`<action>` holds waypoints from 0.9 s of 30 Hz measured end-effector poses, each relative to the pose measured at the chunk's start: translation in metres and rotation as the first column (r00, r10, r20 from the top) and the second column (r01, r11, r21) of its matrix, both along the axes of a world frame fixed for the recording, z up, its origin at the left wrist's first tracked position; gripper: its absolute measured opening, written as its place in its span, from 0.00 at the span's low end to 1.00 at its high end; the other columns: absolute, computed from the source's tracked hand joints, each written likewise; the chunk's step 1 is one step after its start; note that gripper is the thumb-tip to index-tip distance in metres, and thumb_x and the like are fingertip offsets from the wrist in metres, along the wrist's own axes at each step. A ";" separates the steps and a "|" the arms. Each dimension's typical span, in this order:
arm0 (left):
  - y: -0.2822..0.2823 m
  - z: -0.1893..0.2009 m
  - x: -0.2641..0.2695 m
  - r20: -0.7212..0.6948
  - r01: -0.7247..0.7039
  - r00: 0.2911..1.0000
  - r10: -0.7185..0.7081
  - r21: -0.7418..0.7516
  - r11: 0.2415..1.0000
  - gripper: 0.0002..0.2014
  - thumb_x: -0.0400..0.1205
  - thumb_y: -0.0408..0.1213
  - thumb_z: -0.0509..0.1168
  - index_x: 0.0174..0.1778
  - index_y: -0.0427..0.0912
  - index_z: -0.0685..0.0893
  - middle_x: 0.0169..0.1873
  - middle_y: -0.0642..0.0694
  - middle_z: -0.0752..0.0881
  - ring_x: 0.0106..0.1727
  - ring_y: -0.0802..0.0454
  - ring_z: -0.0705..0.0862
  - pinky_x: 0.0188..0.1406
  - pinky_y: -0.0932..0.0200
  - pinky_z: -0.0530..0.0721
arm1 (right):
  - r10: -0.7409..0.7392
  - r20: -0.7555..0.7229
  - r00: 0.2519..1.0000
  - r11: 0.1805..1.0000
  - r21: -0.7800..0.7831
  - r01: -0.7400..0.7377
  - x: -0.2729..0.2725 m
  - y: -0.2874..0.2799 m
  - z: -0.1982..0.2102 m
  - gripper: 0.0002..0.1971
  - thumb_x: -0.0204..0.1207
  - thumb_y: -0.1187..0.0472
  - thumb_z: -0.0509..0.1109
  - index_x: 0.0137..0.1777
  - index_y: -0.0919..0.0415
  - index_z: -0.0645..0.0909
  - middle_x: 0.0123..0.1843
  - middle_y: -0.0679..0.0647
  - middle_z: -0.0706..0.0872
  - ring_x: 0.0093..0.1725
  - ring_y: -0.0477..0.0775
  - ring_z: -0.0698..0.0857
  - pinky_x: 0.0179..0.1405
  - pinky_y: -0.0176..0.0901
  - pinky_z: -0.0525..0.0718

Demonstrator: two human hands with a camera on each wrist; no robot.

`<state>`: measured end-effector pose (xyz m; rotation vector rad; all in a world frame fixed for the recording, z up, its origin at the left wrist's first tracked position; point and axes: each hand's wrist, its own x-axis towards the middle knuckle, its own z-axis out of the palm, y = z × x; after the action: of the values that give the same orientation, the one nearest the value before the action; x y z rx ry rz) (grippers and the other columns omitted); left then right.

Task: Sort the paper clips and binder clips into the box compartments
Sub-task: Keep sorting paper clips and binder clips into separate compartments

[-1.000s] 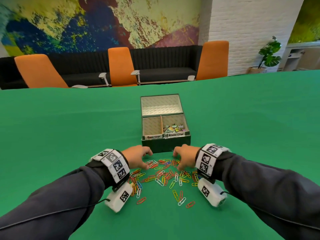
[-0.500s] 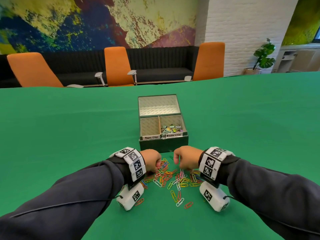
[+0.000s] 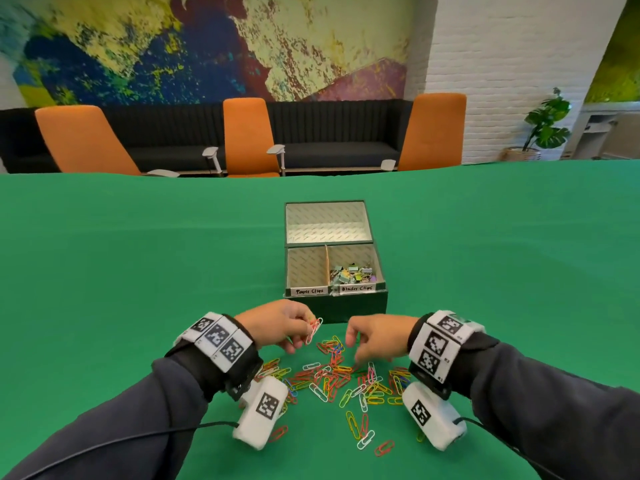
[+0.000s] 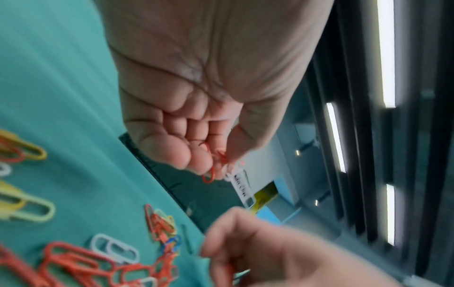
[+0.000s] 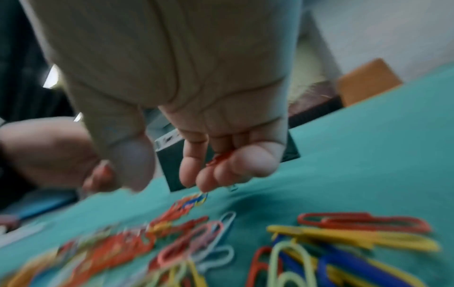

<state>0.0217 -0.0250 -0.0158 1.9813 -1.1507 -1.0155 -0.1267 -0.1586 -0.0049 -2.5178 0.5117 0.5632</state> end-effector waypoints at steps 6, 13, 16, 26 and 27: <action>0.014 -0.014 0.008 -0.369 -0.142 0.924 0.097 -0.098 0.985 0.12 0.81 0.21 0.54 0.36 0.38 0.76 0.22 0.47 0.80 0.19 0.59 0.77 0.19 0.69 0.79 | 0.225 -0.106 0.969 0.946 -0.214 -0.243 0.014 0.018 -0.019 0.13 0.72 0.56 0.73 0.48 0.57 0.71 0.49 0.54 0.80 0.49 0.57 0.78 0.41 0.44 0.76; 0.007 -0.006 0.014 -0.457 -0.194 0.884 0.096 -0.174 0.965 0.12 0.81 0.20 0.53 0.35 0.37 0.75 0.26 0.45 0.81 0.20 0.58 0.78 0.19 0.69 0.79 | 0.298 -0.135 0.945 0.911 -0.257 -0.324 0.015 0.018 -0.022 0.12 0.81 0.63 0.59 0.35 0.56 0.69 0.51 0.60 0.84 0.46 0.52 0.75 0.44 0.44 0.71; 0.002 0.008 0.017 -0.429 -0.213 0.895 0.121 -0.174 0.961 0.12 0.82 0.21 0.53 0.35 0.37 0.75 0.26 0.45 0.81 0.20 0.58 0.78 0.19 0.69 0.79 | 0.238 -0.038 0.971 0.946 -0.218 -0.240 0.008 0.010 -0.020 0.04 0.79 0.59 0.64 0.47 0.55 0.70 0.52 0.55 0.78 0.47 0.52 0.74 0.46 0.43 0.71; -0.049 0.061 0.050 -0.018 -0.285 0.959 0.284 -0.078 0.955 0.07 0.83 0.29 0.57 0.44 0.34 0.80 0.39 0.40 0.82 0.32 0.53 0.79 0.38 0.62 0.83 | 0.228 -0.033 0.973 0.955 -0.190 -0.230 -0.004 0.011 -0.020 0.09 0.73 0.67 0.68 0.50 0.56 0.75 0.39 0.46 0.71 0.46 0.52 0.73 0.43 0.41 0.72; -0.051 0.063 0.050 0.013 -0.290 0.956 0.292 -0.089 0.953 0.07 0.83 0.30 0.57 0.43 0.37 0.79 0.43 0.39 0.82 0.34 0.53 0.80 0.40 0.63 0.84 | 0.233 -0.025 0.972 0.955 -0.184 -0.234 -0.004 0.011 -0.020 0.09 0.73 0.70 0.65 0.51 0.58 0.77 0.36 0.44 0.70 0.46 0.51 0.74 0.44 0.41 0.72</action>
<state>0.0719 -0.0756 0.0475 2.0255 -0.8659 -0.7768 -0.1310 -0.1476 -0.0248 -2.7782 0.2784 0.6324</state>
